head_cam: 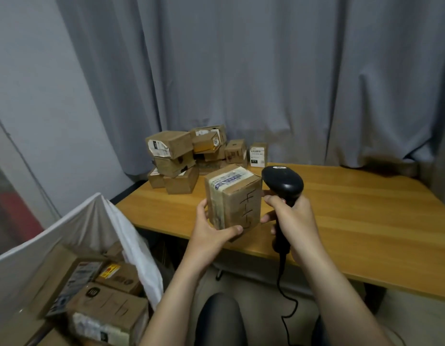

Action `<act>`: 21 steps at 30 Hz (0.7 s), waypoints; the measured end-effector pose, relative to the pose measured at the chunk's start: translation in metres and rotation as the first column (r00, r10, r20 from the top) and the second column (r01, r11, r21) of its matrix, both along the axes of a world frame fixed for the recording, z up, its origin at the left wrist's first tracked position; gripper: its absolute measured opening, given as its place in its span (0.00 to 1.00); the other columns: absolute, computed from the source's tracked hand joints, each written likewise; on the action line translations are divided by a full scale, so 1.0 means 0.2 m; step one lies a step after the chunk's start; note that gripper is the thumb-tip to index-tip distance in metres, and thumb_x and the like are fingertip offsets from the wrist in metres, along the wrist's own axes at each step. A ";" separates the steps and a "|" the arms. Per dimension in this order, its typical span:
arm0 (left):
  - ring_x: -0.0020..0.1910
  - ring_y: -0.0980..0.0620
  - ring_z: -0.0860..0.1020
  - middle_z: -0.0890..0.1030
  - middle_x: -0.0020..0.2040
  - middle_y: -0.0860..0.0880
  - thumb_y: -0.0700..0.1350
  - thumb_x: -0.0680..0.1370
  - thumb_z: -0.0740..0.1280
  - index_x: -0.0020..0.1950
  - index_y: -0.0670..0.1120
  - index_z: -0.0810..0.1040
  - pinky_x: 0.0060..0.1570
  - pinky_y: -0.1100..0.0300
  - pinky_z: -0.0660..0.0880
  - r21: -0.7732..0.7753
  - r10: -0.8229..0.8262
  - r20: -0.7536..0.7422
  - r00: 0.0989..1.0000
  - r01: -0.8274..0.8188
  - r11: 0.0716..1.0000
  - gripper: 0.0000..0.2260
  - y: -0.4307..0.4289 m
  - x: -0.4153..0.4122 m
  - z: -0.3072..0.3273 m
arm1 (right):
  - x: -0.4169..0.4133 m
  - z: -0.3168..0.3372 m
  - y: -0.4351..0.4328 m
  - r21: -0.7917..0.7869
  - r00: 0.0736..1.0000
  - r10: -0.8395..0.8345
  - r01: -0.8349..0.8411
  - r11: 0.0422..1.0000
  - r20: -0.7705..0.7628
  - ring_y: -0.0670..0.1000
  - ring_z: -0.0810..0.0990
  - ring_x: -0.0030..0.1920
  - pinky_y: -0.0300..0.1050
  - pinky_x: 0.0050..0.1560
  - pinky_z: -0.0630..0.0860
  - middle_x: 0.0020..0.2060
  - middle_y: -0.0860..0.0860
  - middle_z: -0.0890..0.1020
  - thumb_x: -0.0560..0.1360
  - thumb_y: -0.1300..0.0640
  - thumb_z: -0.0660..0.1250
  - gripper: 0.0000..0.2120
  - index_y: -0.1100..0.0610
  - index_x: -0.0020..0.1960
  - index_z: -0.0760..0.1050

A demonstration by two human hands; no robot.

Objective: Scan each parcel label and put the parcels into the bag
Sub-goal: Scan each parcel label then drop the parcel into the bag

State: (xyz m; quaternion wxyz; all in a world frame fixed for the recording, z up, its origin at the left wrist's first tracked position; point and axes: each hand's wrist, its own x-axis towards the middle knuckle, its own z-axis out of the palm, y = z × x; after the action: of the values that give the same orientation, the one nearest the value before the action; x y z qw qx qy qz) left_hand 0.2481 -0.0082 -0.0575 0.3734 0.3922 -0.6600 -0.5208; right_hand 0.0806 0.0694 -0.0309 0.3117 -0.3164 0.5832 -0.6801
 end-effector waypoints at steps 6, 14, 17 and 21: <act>0.61 0.49 0.83 0.67 0.75 0.51 0.34 0.68 0.81 0.78 0.62 0.62 0.49 0.66 0.80 0.000 -0.083 0.026 0.996 0.083 0.997 0.47 -0.04 0.14 -0.14 | 0.02 -0.06 0.02 -0.020 0.998 -0.053 0.054 0.998 0.023 0.50 0.83 0.38 0.43 0.26 0.73 0.49 0.55 0.87 0.79 0.55 0.73 0.07 0.56 0.55 0.82; 0.67 0.55 0.79 0.74 0.73 0.55 0.32 0.76 0.73 0.79 0.56 0.66 0.59 0.60 0.79 -0.036 -0.143 -0.013 0.990 0.142 0.989 0.37 -0.03 0.12 -0.18 | 0.05 -0.13 0.03 0.014 0.998 0.061 -0.061 0.998 0.027 0.49 0.88 0.43 0.51 0.42 0.84 0.41 0.49 0.89 0.80 0.55 0.72 0.06 0.54 0.56 0.83; 0.63 0.51 0.82 0.82 0.66 0.49 0.35 0.81 0.66 0.74 0.51 0.75 0.62 0.52 0.80 0.141 0.008 -0.190 0.982 0.020 0.990 0.22 -0.02 0.08 -0.16 | 0.05 -0.17 0.02 0.016 0.998 0.052 -0.052 0.998 0.046 0.48 0.88 0.43 0.51 0.44 0.84 0.42 0.50 0.89 0.80 0.55 0.71 0.08 0.56 0.58 0.83; 0.59 0.46 0.84 0.85 0.60 0.41 0.33 0.84 0.60 0.67 0.41 0.80 0.61 0.49 0.81 0.392 0.195 -0.410 0.891 -0.021 0.920 0.15 0.01 0.03 -0.14 | 0.05 -0.20 0.02 -0.006 1.000 0.006 -0.006 1.000 0.020 0.41 0.86 0.43 0.42 0.44 0.77 0.43 0.48 0.89 0.80 0.55 0.72 0.08 0.56 0.57 0.83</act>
State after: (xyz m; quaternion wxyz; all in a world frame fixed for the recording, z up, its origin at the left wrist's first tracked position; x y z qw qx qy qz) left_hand 0.2545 -0.0068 -0.0861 0.4593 0.3651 -0.4223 -0.6909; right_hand 0.0899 0.0727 -0.0711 0.3185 -0.3123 0.5771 -0.6841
